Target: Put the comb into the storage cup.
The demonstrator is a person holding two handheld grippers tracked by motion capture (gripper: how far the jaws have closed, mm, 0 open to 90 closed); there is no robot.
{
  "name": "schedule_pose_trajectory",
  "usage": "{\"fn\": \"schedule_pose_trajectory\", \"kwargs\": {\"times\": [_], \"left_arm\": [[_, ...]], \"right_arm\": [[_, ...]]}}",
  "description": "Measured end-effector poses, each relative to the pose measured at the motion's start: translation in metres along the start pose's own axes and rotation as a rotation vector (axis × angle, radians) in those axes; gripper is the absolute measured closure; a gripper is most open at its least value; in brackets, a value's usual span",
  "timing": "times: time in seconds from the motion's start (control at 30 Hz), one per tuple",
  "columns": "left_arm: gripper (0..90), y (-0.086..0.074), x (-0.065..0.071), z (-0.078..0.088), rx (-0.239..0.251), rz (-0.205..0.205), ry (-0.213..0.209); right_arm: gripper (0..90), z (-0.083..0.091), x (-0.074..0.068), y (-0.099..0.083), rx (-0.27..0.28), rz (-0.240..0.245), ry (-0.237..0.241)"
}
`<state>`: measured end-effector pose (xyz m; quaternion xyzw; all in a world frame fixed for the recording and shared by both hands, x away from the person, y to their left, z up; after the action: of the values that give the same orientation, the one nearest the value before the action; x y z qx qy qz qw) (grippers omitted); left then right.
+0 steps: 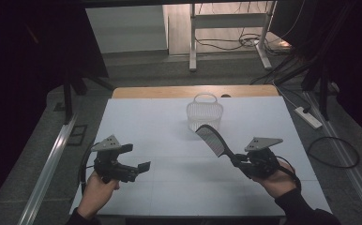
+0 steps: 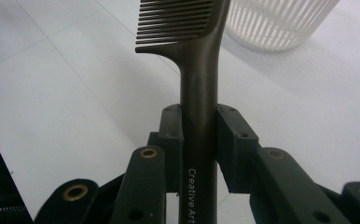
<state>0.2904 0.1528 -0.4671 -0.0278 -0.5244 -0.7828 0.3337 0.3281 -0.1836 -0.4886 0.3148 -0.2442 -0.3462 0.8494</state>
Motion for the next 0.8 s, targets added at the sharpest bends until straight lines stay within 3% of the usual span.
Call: {"fn": "schedule_pose_trajectory", "kwargs": {"times": [0.33,0.8], "left_arm": [[0.0,0.018,0.001,-0.015,0.014,0.011,-0.056],[0.0,0.043,0.006,-0.044,0.026,-0.021,-0.102]], "right_arm": [[72.7,0.004,-0.001,0.004,0.038,-0.001,-0.01],[72.7,0.01,-0.005,0.01,0.097,-0.008,-0.013]]}}
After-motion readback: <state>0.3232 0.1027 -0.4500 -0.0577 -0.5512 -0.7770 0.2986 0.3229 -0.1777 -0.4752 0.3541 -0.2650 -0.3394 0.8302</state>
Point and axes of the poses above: each handheld gripper's, and its own axes: z roughly backward along the jaws, y roughly out of its top, x roughly to its right, the point moved 8 cm from there along -z, roughly forward along the jaws, and after that the axes turned 14 degrees about -y, right-handed, at the moved point
